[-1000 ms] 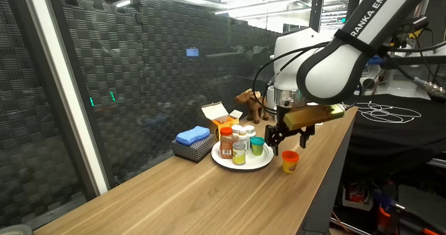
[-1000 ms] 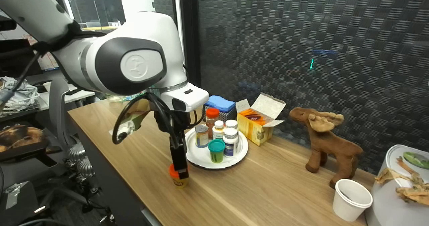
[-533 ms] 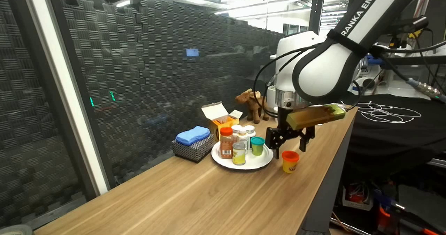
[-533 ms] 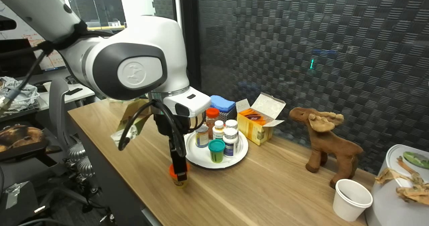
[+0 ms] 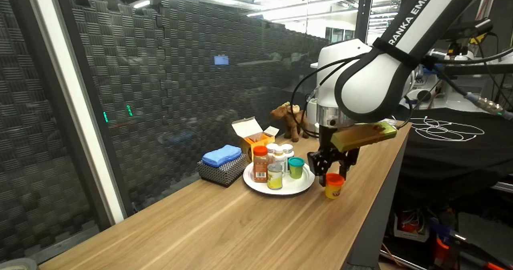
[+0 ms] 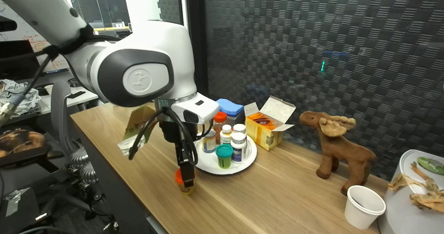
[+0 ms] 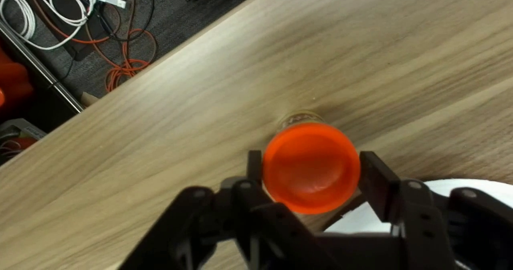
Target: Put the orange object and the bottles on the plate
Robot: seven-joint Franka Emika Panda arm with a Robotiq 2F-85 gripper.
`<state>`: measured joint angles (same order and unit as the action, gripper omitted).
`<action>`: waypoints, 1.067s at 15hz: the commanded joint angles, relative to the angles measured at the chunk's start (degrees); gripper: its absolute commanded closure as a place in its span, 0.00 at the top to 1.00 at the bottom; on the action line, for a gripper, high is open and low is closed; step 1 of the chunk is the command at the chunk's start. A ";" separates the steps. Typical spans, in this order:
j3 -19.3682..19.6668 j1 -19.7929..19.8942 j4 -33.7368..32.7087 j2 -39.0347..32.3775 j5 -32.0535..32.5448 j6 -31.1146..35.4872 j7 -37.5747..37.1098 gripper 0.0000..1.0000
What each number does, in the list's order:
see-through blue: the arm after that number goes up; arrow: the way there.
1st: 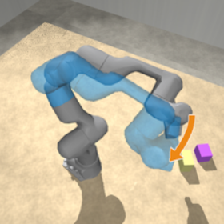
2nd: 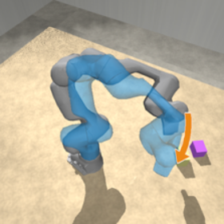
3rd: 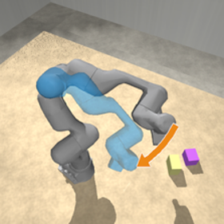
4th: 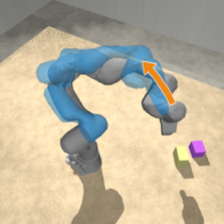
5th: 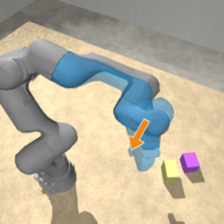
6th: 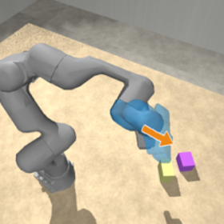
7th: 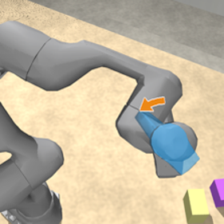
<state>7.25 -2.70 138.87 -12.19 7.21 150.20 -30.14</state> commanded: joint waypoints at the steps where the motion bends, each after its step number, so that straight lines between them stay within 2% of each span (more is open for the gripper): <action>1: -0.16 0.44 0.58 1.14 -1.05 1.30 1.42 0.33; 2: 0.06 0.48 1.25 1.83 -0.84 1.51 1.20 0.29; 5: 1.42 -0.10 3.18 4.55 1.52 1.39 -1.39 0.29; 8: 1.98 -1.27 3.23 7.53 7.00 -0.70 -5.12 0.29; 11: -0.16 -1.63 0.12 7.86 11.43 -3.43 -7.03 0.29; 16: -4.22 -1.91 -8.71 2.48 8.76 -6.68 -4.36 0.29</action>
<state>4.52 -4.35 136.15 -6.41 16.97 146.15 -35.22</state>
